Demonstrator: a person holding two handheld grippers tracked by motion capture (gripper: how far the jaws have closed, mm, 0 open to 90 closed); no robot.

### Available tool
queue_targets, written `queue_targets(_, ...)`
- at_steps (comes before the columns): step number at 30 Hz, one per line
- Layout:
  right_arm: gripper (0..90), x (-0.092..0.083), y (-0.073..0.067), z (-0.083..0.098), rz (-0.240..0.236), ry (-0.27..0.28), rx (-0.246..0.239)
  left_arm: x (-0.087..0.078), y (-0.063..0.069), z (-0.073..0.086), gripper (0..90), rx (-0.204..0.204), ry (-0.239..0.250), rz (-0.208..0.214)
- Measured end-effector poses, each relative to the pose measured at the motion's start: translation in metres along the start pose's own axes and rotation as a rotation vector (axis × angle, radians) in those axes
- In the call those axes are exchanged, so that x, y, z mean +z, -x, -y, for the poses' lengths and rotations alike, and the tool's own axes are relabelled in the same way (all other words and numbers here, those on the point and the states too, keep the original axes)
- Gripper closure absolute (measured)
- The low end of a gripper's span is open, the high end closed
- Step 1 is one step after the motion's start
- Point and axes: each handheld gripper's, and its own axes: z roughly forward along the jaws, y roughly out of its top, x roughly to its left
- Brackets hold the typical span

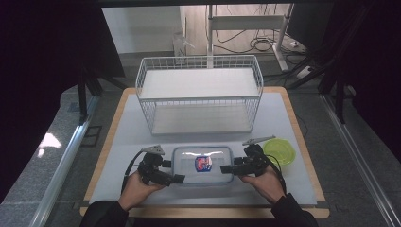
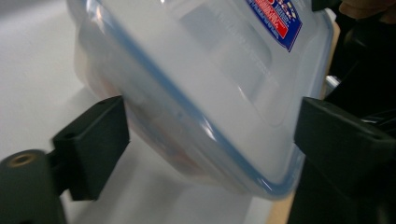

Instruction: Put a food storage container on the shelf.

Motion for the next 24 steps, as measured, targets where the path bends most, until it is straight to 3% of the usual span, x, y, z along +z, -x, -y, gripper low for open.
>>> queue_targets(5, 39.0, -0.01, -0.006, 0.01, -0.002, 0.042, -0.009, -0.013, 0.004, 0.009, 33.2, -0.011, 0.084, -0.003)
queue_targets(8, 43.5, -0.014, -0.006, 0.013, -0.014, 0.053, -0.008, -0.015, 0.001, 0.014, 41.3, -0.047, 0.122, 0.025)
queue_targets(12, 47.4, -0.019, -0.004, 0.018, -0.042, 0.067, 0.009, -0.016, 0.0, 0.015, 45.1, -0.059, 0.141, 0.04)
queue_targets(16, 47.7, -0.02, -0.006, 0.02, -0.033, 0.074, 0.017, -0.015, 0.001, 0.014, 45.3, -0.076, 0.152, 0.032)
queue_targets(19, 49.5, -0.021, -0.008, 0.021, -0.026, 0.08, 0.061, -0.015, 0.004, 0.013, 46.3, -0.086, 0.159, 0.015)
queue_targets(24, 52.2, -0.023, -0.012, 0.021, -0.014, 0.096, 0.049, -0.019, 0.005, 0.011, 50.5, -0.085, 0.186, -0.01)
